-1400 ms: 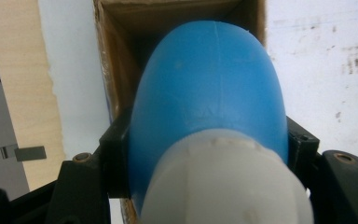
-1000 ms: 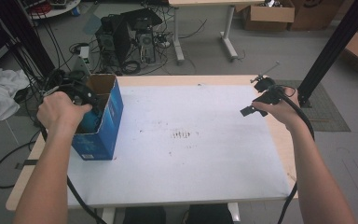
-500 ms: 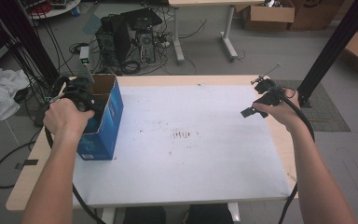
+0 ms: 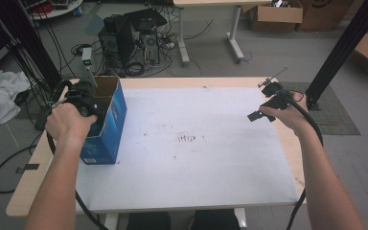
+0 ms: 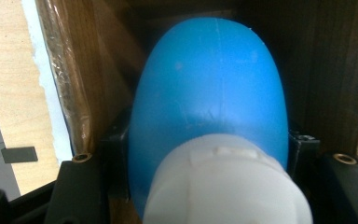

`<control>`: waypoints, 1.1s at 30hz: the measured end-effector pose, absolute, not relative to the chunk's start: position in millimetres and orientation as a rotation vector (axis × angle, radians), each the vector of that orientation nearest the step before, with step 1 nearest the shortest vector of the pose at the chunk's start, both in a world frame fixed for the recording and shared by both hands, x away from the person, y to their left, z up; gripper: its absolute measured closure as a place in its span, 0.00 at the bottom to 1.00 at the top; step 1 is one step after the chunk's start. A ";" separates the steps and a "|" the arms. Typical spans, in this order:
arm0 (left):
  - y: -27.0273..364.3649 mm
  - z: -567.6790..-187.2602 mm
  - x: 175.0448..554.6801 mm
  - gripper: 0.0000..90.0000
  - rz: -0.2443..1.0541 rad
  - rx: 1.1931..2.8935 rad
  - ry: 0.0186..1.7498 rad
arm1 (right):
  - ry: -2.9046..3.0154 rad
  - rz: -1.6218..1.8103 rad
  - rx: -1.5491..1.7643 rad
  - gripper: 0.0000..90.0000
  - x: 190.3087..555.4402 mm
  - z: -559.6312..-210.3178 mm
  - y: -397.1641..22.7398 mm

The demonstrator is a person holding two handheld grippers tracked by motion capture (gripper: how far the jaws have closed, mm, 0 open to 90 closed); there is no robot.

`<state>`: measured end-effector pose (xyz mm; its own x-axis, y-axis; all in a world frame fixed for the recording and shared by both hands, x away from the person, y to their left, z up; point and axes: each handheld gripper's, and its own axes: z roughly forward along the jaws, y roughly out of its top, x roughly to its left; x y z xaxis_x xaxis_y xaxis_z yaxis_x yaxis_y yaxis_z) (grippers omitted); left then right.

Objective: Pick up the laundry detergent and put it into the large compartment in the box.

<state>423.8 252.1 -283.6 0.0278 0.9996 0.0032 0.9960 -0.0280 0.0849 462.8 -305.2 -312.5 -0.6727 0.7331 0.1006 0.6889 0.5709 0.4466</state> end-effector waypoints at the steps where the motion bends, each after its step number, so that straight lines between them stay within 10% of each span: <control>1: 252.2 -283.6 423.6 0.42 0.095 2.209 2.149 | 2.697 0.703 1.228 0.20 462.5 -312.3 -304.7; 33: 249.8 -241.8 410.4 0.23 0.141 2.235 2.091 | 2.687 0.719 1.214 0.20 457.3 -304.2 -308.9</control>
